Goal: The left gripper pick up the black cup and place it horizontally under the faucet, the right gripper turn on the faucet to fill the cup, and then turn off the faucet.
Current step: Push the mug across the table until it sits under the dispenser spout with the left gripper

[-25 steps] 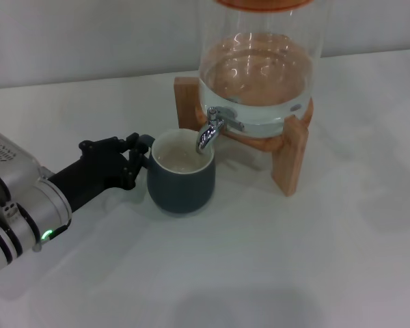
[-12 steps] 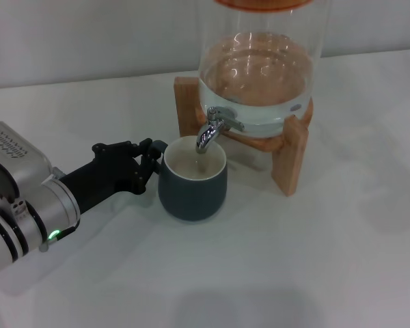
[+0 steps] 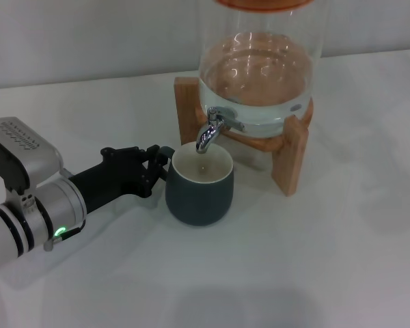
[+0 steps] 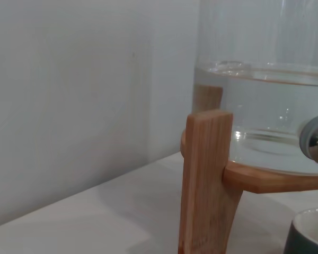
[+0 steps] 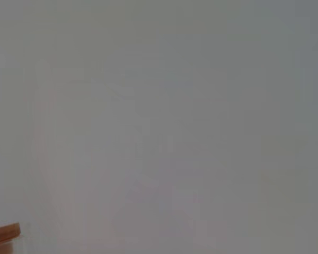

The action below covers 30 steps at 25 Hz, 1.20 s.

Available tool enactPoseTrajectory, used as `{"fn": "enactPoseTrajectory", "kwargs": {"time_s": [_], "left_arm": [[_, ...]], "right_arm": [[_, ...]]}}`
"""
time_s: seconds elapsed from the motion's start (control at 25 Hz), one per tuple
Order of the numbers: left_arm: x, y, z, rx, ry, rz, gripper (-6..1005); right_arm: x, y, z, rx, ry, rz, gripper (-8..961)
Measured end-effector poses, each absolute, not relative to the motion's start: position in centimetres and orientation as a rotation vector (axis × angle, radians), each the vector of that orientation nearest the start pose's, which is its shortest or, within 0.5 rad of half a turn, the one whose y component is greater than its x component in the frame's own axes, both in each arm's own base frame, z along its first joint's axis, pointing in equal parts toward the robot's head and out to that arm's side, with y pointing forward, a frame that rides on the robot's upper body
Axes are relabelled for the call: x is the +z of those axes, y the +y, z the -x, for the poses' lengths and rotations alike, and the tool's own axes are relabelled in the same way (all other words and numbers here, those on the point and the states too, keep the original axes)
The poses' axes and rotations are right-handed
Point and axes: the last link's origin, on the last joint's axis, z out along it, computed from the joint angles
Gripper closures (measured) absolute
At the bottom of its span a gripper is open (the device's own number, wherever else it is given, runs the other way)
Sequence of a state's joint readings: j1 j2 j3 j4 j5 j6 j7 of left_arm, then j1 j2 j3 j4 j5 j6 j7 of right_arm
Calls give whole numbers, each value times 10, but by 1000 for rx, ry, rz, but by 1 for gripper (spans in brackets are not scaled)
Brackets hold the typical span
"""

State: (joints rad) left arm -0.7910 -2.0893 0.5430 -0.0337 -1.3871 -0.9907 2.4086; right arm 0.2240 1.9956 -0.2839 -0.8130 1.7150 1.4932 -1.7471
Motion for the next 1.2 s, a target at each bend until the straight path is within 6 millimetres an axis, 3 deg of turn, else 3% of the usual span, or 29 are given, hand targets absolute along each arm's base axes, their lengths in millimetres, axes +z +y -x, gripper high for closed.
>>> {"fn": "enactPoseTrajectory", "kwargs": {"time_s": [1.2], "left_arm": [[-111,359,252,-532,-564,2494,904]], "right_arm": [[194,263,-361,1014,606,1661,196]]}}
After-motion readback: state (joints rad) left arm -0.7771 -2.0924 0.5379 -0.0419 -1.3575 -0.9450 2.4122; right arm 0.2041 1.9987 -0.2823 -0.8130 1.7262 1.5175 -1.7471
